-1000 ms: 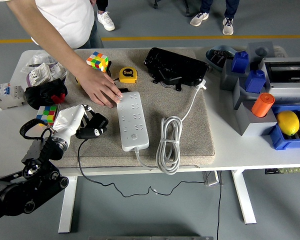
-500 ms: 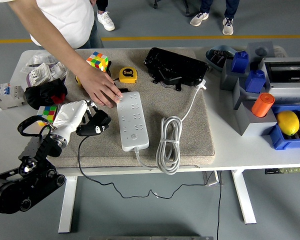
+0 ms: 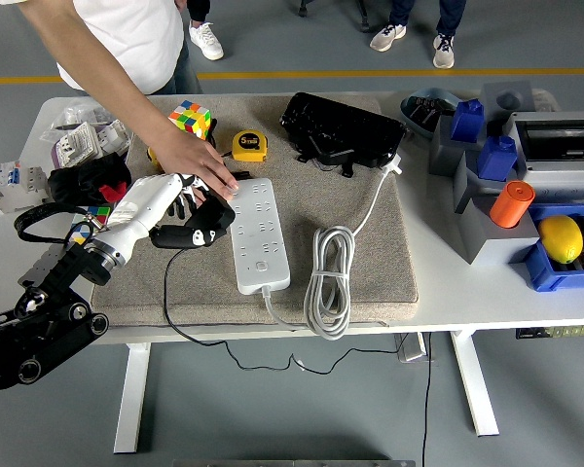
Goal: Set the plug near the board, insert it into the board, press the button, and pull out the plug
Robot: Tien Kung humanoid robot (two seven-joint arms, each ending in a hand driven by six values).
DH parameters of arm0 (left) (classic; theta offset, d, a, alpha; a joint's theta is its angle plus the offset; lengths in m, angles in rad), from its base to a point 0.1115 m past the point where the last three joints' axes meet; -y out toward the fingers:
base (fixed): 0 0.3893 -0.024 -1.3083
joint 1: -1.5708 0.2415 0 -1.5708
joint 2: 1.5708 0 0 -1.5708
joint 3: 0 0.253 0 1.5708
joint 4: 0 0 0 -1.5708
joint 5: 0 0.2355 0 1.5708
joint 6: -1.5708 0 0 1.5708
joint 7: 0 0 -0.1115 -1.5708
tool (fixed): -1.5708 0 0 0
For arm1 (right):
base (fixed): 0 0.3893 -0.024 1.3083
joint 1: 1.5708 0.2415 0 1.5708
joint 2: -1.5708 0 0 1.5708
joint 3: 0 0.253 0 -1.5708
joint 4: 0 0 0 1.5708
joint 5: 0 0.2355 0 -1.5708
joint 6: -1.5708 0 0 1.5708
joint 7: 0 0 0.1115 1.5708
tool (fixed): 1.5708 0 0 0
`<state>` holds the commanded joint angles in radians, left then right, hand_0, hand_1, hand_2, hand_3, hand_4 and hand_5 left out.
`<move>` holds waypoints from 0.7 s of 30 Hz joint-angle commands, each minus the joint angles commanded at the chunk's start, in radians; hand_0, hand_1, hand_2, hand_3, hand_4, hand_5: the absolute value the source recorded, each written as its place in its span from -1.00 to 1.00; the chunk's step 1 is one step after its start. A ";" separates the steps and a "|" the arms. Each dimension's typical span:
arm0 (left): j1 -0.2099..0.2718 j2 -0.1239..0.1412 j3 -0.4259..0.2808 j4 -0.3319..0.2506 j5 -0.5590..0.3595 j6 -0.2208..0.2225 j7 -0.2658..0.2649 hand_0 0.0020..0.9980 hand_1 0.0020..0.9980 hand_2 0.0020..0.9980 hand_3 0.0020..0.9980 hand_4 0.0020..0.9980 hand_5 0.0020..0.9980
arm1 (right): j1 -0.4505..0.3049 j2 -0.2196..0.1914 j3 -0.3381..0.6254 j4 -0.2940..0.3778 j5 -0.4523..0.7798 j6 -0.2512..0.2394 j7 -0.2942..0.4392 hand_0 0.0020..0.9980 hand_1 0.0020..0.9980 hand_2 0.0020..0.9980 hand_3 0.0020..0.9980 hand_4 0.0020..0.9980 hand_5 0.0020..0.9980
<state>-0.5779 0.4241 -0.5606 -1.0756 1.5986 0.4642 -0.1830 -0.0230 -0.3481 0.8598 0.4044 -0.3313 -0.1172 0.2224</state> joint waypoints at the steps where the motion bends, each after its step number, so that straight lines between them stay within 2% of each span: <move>1: -0.016 0.005 0.012 0.004 -0.007 -0.012 -0.019 -0.49 -0.45 -0.39 0.01 0.57 -0.85 | 0.001 0.000 0.000 0.000 0.000 0.000 0.000 0.41 0.41 0.38 0.16 1.00 0.14; 6: -0.089 0.019 0.082 0.029 -0.035 -0.058 -0.084 -0.48 -0.44 -0.38 0.02 0.56 -0.87 | 0.003 -0.003 -0.002 0.001 0.001 0.001 0.000 0.41 0.41 0.38 0.16 1.00 0.13; 10: -0.149 0.020 0.146 0.052 -0.044 -0.081 -0.130 -0.46 -0.43 -0.36 0.03 0.56 -0.86 | 0.005 -0.006 -0.001 0.001 0.002 0.001 0.000 0.41 0.41 0.38 0.16 1.00 0.13; 14: -0.203 0.009 0.192 0.078 -0.036 -0.079 -0.163 -0.46 -0.43 -0.36 0.03 0.56 -0.86 | 0.006 -0.006 0.000 0.001 0.004 0.001 0.001 0.41 0.41 0.38 0.16 1.00 0.13; 21: -0.288 -0.028 0.278 0.141 -0.052 -0.066 -0.212 -0.43 -0.41 -0.35 0.03 0.59 -0.84 | 0.009 -0.009 -0.006 0.001 0.005 0.002 0.001 0.41 0.41 0.38 0.16 1.00 0.12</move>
<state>-0.8657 0.3962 -0.2827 -0.9344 1.5467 0.3985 -0.3950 -0.0137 -0.3571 0.8535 0.4058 -0.3262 -0.1148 0.2233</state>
